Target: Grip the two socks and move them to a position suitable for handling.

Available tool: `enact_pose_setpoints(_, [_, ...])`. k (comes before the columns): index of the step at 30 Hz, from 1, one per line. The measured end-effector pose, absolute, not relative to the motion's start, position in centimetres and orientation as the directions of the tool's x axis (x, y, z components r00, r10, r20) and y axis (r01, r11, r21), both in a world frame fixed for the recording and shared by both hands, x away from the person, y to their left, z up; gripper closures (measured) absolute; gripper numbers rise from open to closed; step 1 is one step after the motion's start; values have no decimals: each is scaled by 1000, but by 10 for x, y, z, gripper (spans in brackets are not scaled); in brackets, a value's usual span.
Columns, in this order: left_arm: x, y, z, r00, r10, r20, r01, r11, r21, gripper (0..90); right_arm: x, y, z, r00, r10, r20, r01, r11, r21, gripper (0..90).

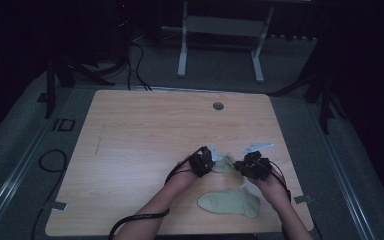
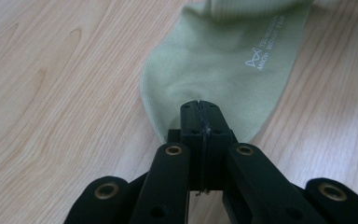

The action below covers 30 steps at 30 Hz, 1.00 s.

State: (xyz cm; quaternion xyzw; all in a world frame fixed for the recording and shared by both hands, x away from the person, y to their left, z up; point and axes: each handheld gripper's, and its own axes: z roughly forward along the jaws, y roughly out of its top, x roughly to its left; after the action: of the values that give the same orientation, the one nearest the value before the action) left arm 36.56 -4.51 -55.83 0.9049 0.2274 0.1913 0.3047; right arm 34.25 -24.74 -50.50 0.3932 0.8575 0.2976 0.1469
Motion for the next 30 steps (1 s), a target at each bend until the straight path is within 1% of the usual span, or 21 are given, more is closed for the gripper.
enact_pose_setpoints(2, [366, -43, -558, 825, 524, 211, 292, -714, 636, 891, 343, -252, -503, -637, 770, -21, 590, 505, 630, 817])
enact_pose_setpoints(3, [367, -41, -558, 823, 528, 210, 297, -714, 634, 891, 345, -260, -500, -613, 790, -18, 601, 481, 638, 817])
enact_pose_setpoints(6, [368, -40, -558, 821, 534, 204, 303, -708, 638, 890, 348, -273, -497, -582, 813, -9, 620, 451, 642, 817])
enact_pose_setpoints(9, [368, -38, -559, 818, 541, 196, 308, -699, 645, 890, 351, -280, -499, -568, 823, -10, 633, 444, 634, 810])
enact_pose_setpoints(10, [368, -38, -559, 818, 541, 195, 308, -699, 646, 891, 352, -281, -499, -564, 826, -15, 634, 444, 633, 774])
enact_pose_setpoints(11, [368, -38, -559, 818, 541, 195, 308, -699, 646, 890, 353, -282, -500, -560, 828, -17, 636, 443, 632, 717])
enact_pose_setpoints(13, [368, -37, -559, 818, 544, 188, 312, -694, 648, 890, 355, -283, -501, -547, 836, -38, 632, 441, 637, 684])
enact_pose_setpoints(15, [368, -36, -559, 818, 546, 181, 317, -690, 650, 890, 356, -283, -502, -529, 846, -73, 620, 444, 647, 704])
enact_pose_setpoints(16, [368, -36, -559, 818, 546, 181, 317, -690, 650, 890, 356, -283, -502, -529, 846, -73, 620, 444, 647, 704])
enact_pose_setpoints(17, [368, -35, -559, 818, 545, 181, 315, -690, 651, 890, 357, -283, -503, -513, 855, -80, 620, 433, 654, 741])
enact_pose_setpoints(18, [367, -35, -559, 818, 546, 179, 317, -689, 651, 890, 359, -283, -505, -515, 854, -72, 616, 426, 662, 804])
enact_pose_setpoints(19, [367, -33, -559, 819, 547, 175, 318, -686, 654, 890, 361, -282, -507, -519, 852, -72, 617, 431, 658, 826])
enact_pose_setpoints(20, [367, -33, -559, 819, 547, 175, 318, -686, 654, 890, 361, -282, -507, -519, 852, -72, 617, 431, 658, 826])
enact_pose_setpoints(22, [367, -31, -559, 817, 550, 173, 321, -683, 656, 890, 368, -279, -517, -533, 843, -64, 634, 449, 630, 870])
enact_pose_setpoints(29, [366, -22, -560, 819, 552, 157, 330, -677, 658, 890, 380, -274, -534, -540, 839, -63, 663, 471, 581, 879])
enact_pose_setpoints(30, [366, -20, -560, 818, 554, 156, 330, -673, 661, 890, 386, -273, -541, -535, 842, -73, 682, 481, 551, 880])
